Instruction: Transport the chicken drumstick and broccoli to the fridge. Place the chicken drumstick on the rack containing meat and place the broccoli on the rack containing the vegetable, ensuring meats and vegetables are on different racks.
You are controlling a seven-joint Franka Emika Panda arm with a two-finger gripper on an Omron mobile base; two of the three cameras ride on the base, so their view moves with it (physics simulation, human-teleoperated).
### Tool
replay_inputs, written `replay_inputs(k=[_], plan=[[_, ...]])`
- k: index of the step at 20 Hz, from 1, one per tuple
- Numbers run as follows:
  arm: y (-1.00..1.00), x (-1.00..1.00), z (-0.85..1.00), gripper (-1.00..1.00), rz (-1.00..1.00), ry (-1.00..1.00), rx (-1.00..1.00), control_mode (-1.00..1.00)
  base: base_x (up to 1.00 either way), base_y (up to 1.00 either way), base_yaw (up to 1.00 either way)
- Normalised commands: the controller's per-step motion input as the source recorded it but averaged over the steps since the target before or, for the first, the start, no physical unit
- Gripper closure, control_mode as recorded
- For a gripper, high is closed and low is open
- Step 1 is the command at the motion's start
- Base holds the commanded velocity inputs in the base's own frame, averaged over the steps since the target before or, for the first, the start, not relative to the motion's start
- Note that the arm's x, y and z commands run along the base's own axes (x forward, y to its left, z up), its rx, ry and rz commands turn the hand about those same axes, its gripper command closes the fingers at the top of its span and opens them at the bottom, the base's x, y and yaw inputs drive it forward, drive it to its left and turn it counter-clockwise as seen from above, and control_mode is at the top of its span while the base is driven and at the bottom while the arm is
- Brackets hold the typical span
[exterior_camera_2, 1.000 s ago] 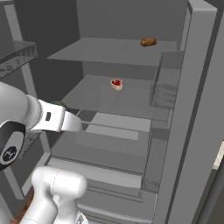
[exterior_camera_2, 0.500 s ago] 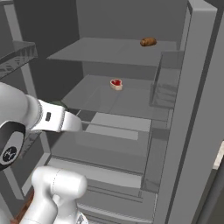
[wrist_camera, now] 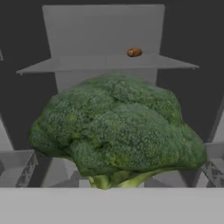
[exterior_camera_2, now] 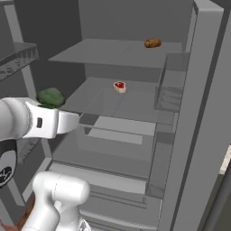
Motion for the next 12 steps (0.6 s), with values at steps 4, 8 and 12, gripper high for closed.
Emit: replay_inputs(k=[4,8,12], plan=[[-0.04,0.22,0.51,1.0,-0.01,-0.08,0.03,-1.0,0.0,0.0,0.0],[-0.12,0.43,0.18,1.0,0.0,-0.19,0.0,-1.0,0.0,0.0,0.0],[0.0,0.48,0.62,1.0,0.0,-0.07,0.0,-1.0,0.0,0.0,0.0]])
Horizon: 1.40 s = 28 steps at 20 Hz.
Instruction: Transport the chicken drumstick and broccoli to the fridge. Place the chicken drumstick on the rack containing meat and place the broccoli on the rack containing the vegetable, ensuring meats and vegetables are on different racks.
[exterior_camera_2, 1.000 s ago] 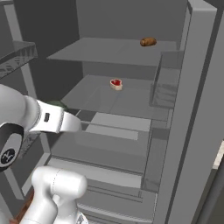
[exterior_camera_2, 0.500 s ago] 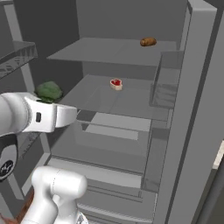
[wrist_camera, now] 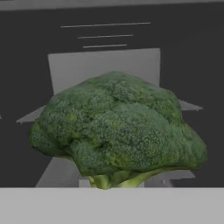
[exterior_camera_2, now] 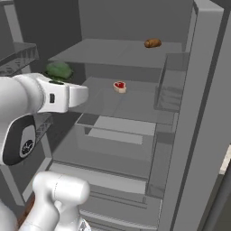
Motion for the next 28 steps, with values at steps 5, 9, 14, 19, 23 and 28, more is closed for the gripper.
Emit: replay_inputs(k=[5,9,14,19,23,28], plan=[[0.0,0.62,0.49,1.0,0.0,0.0,0.0,-1.0,0.0,0.0,0.0],[-0.07,0.63,0.12,1.0,0.0,0.13,0.0,-1.0,0.0,0.0,0.0],[0.0,0.73,-0.03,1.0,0.0,0.0,0.0,-1.0,0.0,0.0,0.0],[0.0,0.96,-0.15,1.0,0.01,0.0,0.0,-1.0,0.0,0.0,0.0],[-0.01,0.91,-0.23,1.0,0.01,0.06,0.0,-1.0,0.0,0.0,0.0],[-0.04,0.75,-0.21,1.0,0.01,0.07,0.0,-1.0,0.0,0.0,0.0]])
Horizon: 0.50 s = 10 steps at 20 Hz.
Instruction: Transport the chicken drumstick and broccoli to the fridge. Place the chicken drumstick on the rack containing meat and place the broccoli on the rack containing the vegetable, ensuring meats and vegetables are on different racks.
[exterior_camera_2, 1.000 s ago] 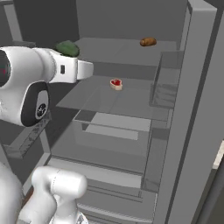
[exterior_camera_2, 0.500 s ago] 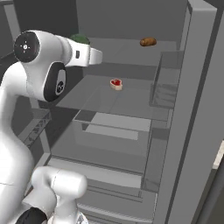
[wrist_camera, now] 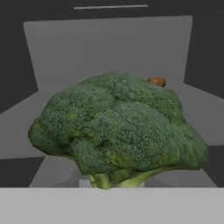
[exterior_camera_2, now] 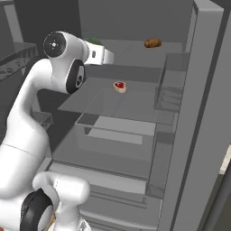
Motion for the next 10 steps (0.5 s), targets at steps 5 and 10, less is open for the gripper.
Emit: replay_inputs(k=[5,10], plan=[[-0.03,0.64,-0.15,1.0,0.02,0.04,0.0,-1.0,0.0,0.0,0.0],[-0.08,0.55,-0.14,1.0,0.04,0.03,0.0,-1.0,0.0,0.0,0.0]])
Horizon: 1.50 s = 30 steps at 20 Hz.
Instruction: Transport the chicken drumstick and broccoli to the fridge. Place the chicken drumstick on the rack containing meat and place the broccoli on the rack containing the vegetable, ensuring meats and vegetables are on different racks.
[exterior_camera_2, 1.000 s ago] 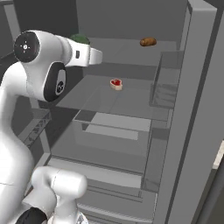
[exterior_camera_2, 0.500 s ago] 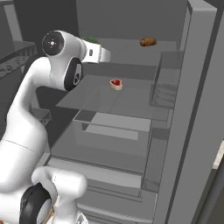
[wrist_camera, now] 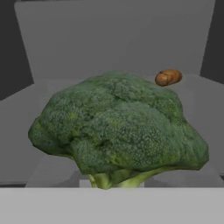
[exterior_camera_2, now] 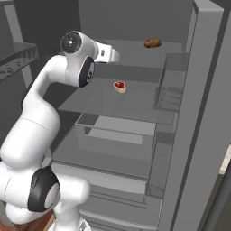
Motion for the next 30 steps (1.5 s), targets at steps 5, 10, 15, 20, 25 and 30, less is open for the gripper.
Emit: replay_inputs(k=[5,10,15,20,25,30], plan=[[-0.12,0.55,-0.05,1.0,0.03,0.04,0.0,-1.0,0.0,0.0,0.0],[-0.1,0.59,-0.17,1.0,0.03,0.1,0.0,-1.0,0.0,0.0,0.0],[-0.08,0.6,-0.19,1.0,0.03,0.09,0.0,-1.0,0.0,0.0,0.0],[-0.08,0.48,-0.12,1.0,0.04,0.02,0.0,-1.0,0.0,0.0,0.0],[-0.01,0.4,-0.2,1.0,0.02,0.01,0.0,-1.0,0.0,0.0,0.0],[0.0,0.43,-0.35,1.0,0.0,0.01,0.0,-1.0,0.0,0.0,0.0]])
